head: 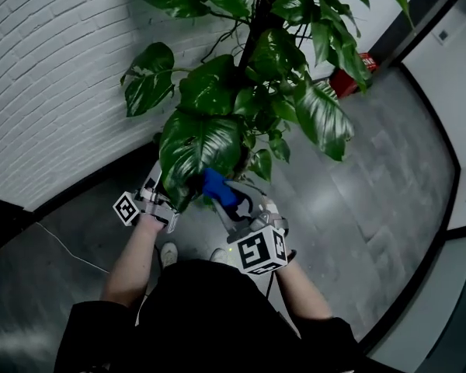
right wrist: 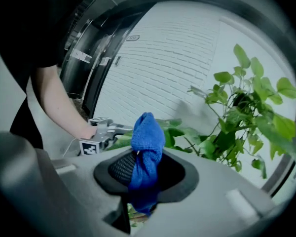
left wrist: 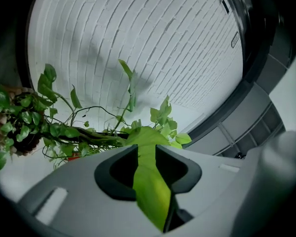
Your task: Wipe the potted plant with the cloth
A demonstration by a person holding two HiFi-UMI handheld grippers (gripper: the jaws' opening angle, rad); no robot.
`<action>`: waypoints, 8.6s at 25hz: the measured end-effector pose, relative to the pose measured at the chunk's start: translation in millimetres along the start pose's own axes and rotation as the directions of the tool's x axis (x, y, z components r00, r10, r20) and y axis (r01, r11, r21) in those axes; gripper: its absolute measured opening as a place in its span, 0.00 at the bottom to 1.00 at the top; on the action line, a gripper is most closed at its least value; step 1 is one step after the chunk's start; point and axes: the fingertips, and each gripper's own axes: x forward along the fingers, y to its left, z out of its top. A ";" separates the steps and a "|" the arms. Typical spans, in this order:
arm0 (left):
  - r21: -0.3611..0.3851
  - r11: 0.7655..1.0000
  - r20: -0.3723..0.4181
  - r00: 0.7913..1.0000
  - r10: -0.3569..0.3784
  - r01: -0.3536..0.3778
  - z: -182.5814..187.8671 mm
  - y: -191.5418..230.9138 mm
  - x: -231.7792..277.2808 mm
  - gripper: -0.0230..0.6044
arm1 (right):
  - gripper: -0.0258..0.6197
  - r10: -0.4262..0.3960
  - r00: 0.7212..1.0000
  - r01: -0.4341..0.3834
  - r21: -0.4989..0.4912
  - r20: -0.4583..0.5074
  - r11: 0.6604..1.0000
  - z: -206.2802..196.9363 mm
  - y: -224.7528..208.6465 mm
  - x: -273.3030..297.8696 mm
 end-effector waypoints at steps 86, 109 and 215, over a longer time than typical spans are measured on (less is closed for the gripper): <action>-0.141 0.980 -0.014 0.989 -0.145 0.142 -16.7 -35.3 4.6 0.19 | 0.20 -0.006 0.947 -0.109 -0.339 -0.321 0.934 -113.1 66.0 61.0; 0.001 0.991 -0.060 0.989 -0.135 0.135 -31.8 -60.1 9.3 0.19 | 0.20 -0.184 0.964 0.119 -0.308 -0.193 0.944 -46.2 -118.0 53.4; 0.955 0.267 -0.243 0.852 0.464 0.127 25.0 -213.8 -129.8 0.12 | 0.20 -0.372 0.910 0.206 0.575 0.185 0.791 67.4 116.3 -67.2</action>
